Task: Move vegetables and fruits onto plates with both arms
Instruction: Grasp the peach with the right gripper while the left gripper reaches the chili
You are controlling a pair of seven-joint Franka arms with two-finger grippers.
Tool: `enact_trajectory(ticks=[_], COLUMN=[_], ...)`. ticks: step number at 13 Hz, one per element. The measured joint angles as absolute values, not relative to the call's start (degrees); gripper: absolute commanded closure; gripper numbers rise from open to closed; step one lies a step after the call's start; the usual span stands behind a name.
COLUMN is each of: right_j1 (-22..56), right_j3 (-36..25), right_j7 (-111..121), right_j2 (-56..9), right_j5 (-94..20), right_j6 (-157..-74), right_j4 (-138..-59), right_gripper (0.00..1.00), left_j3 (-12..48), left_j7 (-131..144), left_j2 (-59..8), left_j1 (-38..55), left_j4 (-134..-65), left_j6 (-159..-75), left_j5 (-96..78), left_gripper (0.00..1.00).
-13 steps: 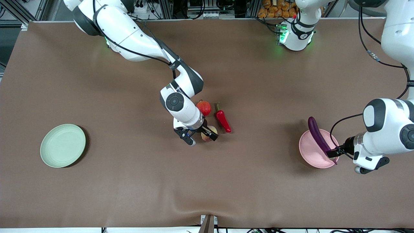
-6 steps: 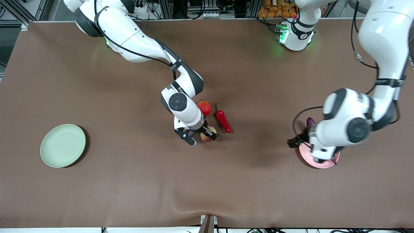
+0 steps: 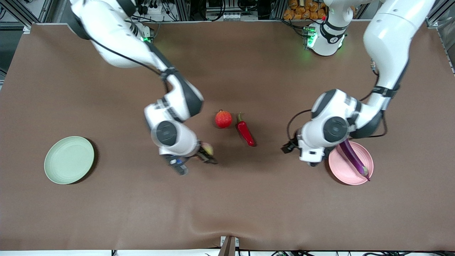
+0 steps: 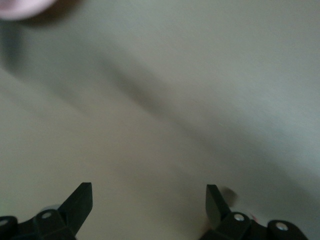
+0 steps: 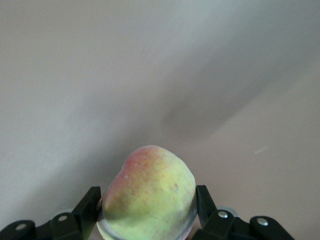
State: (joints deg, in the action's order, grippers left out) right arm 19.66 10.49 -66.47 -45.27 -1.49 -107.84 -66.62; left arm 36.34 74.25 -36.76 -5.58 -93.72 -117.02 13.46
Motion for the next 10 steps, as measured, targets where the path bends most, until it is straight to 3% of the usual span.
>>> enact_trajectory(ticks=[4, 10], right_j1=[6.44, 1.19], right_j3=[8.67, -10.32], right_j7=[-40.47, 4.11], right_j2=[-37.55, -37.58], right_j5=[-1.98, -2.6], right_j6=[-92.93, -94.99], right_j4=[-66.15, -73.97], right_gripper=[1.0, 1.0], left_j3=[36.38, 36.17], left_j7=[82.69, 91.68], left_j2=[-37.63, -39.34], left_j1=[2.15, 7.19], left_j4=[-94.63, -100.33], left_j6=[-124.29, -132.61], left_j5=[13.59, 25.89], left_gripper=[0.0, 0.0])
